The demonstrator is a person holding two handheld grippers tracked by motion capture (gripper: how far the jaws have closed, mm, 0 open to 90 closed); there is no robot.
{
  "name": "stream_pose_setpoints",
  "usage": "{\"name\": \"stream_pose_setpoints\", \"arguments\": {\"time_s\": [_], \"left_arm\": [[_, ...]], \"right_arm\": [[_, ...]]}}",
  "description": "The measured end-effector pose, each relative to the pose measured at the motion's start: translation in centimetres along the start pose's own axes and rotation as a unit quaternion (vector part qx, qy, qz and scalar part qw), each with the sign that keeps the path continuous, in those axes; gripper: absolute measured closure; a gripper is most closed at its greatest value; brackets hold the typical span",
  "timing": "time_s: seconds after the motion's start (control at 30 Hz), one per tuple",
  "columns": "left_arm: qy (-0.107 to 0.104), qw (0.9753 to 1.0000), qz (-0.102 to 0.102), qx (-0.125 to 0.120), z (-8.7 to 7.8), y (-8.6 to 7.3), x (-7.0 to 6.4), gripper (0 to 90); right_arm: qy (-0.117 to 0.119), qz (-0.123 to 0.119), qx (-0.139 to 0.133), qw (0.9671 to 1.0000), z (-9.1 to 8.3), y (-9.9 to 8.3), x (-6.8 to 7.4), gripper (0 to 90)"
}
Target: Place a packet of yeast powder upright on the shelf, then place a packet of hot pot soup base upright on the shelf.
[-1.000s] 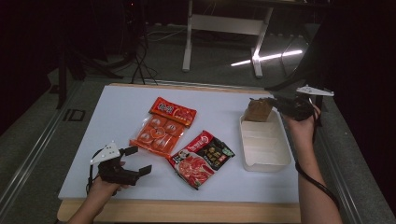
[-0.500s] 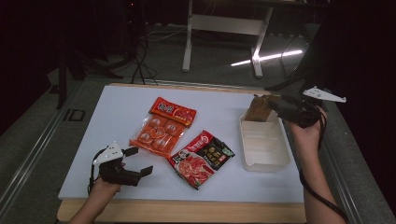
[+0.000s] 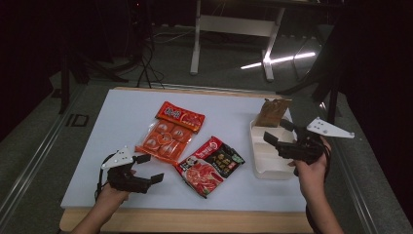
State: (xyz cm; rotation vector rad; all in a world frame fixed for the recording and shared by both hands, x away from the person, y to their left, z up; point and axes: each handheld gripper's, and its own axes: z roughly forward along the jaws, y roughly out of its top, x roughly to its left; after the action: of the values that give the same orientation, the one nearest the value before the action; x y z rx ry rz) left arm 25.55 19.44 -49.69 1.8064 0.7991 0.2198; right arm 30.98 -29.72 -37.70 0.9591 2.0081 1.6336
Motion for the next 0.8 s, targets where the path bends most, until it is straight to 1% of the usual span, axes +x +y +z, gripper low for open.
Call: {"name": "stream_pose_setpoints", "arguments": {"time_s": [0.03, 0.1, 0.13, 0.17, 0.2, 0.23, 0.27, 0.3, 0.33, 0.37, 0.4, 0.47, 0.5, 0.53, 0.57, 0.6, 0.63, 0.67, 0.7, 0.73, 0.77, 0.8], "left_arm": [[-0.003, 1.0000, 0.001, 0.003, 0.1, 0.1, 0.0, 10.7], [-0.006, 1.0000, -0.005, 0.002, 0.2, 0.3, 0.1, 11.0], [-0.006, 1.0000, -0.005, 0.002, 0.3, 0.4, 0.2, 11.0], [-0.004, 1.0000, -0.004, 0.002, 0.4, 0.5, 0.2, 11.1], [-0.004, 1.0000, -0.004, 0.002, 0.4, 0.5, 0.2, 11.1], [-0.003, 1.0000, -0.009, 0.001, 0.6, 0.7, 0.5, 11.6], [-0.005, 0.9998, -0.017, 0.006, 0.7, 0.9, 0.7, 11.8], [-0.010, 0.9997, -0.022, 0.009, 0.8, 1.0, 0.8, 12.1], [-0.014, 0.9994, -0.028, 0.013, 1.0, 1.2, 0.9, 12.5], [-0.015, 0.9993, -0.030, 0.015, 1.1, 1.3, 1.0, 11.9], [-0.016, 0.9993, -0.029, 0.018, 1.3, 1.4, 1.0, 10.8], [-0.010, 0.9993, -0.027, 0.026, 1.6, 1.7, 1.1, 4.8], [-0.012, 0.9992, -0.028, 0.028, 1.8, 1.8, 1.2, 2.2], [-0.013, 0.9991, -0.029, 0.029, 1.9, 1.8, 1.3, 2.2], [-0.005, 0.9992, -0.026, 0.031, 2.0, 1.9, 1.3, 2.2], [0.005, 0.9994, -0.019, 0.030, 2.1, 2.0, 1.3, 2.2], [0.005, 0.9994, -0.019, 0.030, 2.1, 2.0, 1.3, 2.6], [0.019, 0.9991, -0.011, 0.035, 2.3, 2.1, 1.3, 3.3], [0.019, 0.9991, -0.011, 0.035, 2.3, 2.1, 1.3, 3.4], [0.033, 0.9987, -0.005, 0.039, 2.5, 2.2, 1.4, 6.5], [0.036, 0.9987, -0.003, 0.035, 2.5, 2.2, 1.4, 9.1], [0.032, 0.9989, -0.003, 0.034, 2.5, 2.3, 1.5, 10.0]], "right_arm": [[0.003, 0.002, 0.003, 1.0000, -0.1, -0.3, 0.4, 14.2], [0.004, 0.002, 0.002, 1.0000, -0.3, -0.9, 1.0, 14.3], [0.006, 0.003, 0.001, 1.0000, -0.4, -1.2, 1.4, 14.3], [0.007, 0.000, 0.003, 1.0000, -0.4, -1.4, 1.7, 14.3], [0.007, 0.000, 0.003, 1.0000, -0.4, -1.4, 1.7, 14.3], [0.010, -0.012, 0.005, 0.9999, -0.6, -1.9, 2.3, 14.3], [0.014, -0.015, 0.012, 0.9997, -0.6, -2.0, 2.5, 14.3], [0.019, -0.020, 0.025, 0.9993, -0.5, -2.2, 2.7, 14.2], [0.019, -0.022, 0.030, 0.9991, -0.4, -2.4, 2.9, 14.2], [0.016, -0.027, 0.036, 0.9989, -0.4, -2.7, 3.1, 14.2], [0.014, -0.031, 0.037, 0.9987, -0.4, -2.9, 3.4, 14.3], [0.017, -0.028, 0.035, 0.9989, -0.5, -3.5, 3.8, 14.2], [0.017, -0.028, 0.034, 0.9989, -0.5, -3.8, 4.0, 14.3], [0.015, -0.031, 0.034, 0.9988, -0.6, -4.1, 4.3, 14.2], [0.016, -0.036, 0.035, 0.9986, -0.6, -4.4, 4.5, 14.2], [0.019, -0.040, 0.038, 0.9983, -0.6, -4.7, 4.6, 14.2], [0.019, -0.040, 0.038, 0.9983, -0.6, -4.7, 4.6, 14.2], [0.025, -0.036, 0.045, 0.9980, -0.6, -5.3, 4.9, 14.2], [0.025, -0.036, 0.045, 0.9980, -0.6, -5.3, 4.9, 14.2], [0.033, -0.035, 0.050, 0.9976, -0.7, -5.8, 5.1, 14.2], [0.036, -0.035, 0.051, 0.9974, -0.8, -6.1, 5.2, 14.2], [0.036, -0.034, 0.054, 0.9973, -0.8, -6.3, 5.3, 14.2]]}}
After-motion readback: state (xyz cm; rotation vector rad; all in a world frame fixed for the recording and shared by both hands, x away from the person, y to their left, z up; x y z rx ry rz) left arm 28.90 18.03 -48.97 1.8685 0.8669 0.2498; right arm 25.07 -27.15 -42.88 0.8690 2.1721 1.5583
